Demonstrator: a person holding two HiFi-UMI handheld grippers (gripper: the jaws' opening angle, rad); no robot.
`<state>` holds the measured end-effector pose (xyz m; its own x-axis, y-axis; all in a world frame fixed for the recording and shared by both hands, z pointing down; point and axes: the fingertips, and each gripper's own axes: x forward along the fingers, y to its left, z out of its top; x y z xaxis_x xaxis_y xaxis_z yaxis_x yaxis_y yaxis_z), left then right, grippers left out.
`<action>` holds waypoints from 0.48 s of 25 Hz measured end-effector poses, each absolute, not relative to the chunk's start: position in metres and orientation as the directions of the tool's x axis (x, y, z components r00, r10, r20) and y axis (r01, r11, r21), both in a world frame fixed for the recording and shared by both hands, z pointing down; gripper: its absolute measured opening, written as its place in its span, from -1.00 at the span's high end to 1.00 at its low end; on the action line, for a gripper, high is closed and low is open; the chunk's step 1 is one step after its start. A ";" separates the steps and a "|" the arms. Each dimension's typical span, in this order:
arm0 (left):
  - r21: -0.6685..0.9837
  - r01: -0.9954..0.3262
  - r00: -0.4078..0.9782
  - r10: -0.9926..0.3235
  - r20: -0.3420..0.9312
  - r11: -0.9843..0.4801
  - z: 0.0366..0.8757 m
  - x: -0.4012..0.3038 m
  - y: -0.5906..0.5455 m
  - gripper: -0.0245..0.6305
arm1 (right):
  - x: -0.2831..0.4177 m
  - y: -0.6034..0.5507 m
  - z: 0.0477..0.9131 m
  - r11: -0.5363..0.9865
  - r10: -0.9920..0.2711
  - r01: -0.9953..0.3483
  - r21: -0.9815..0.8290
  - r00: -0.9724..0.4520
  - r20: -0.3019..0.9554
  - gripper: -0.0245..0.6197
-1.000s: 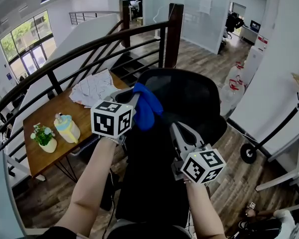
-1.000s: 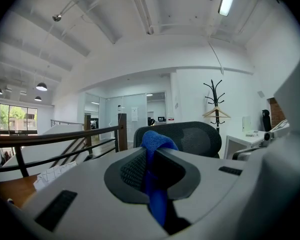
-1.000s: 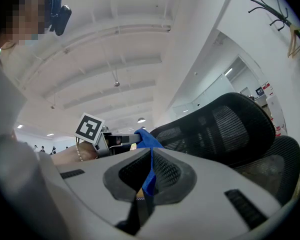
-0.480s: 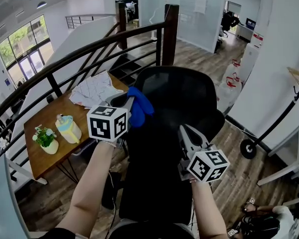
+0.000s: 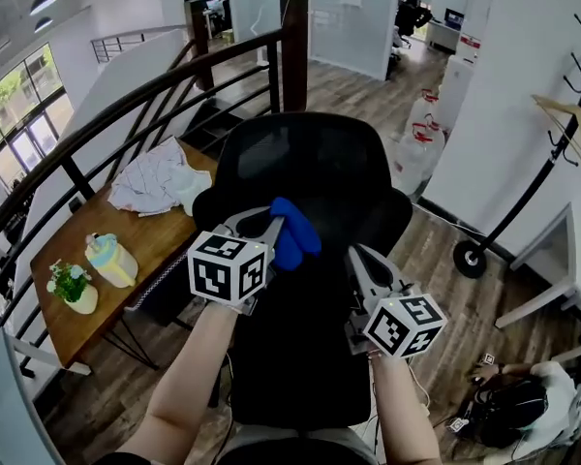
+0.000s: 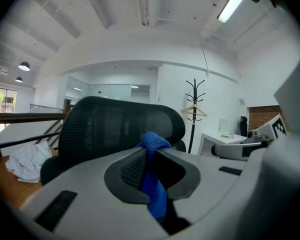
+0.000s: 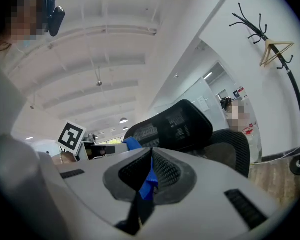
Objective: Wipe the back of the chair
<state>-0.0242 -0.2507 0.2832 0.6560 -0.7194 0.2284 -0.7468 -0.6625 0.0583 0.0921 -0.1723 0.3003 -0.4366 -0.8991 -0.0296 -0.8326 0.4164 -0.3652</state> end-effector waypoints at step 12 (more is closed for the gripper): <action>0.136 -0.602 0.782 -0.547 0.300 -0.786 0.348 0.089 -0.235 0.81 | 0.151 -0.158 0.348 0.294 -0.939 -0.871 -0.394 -0.340 0.050 0.83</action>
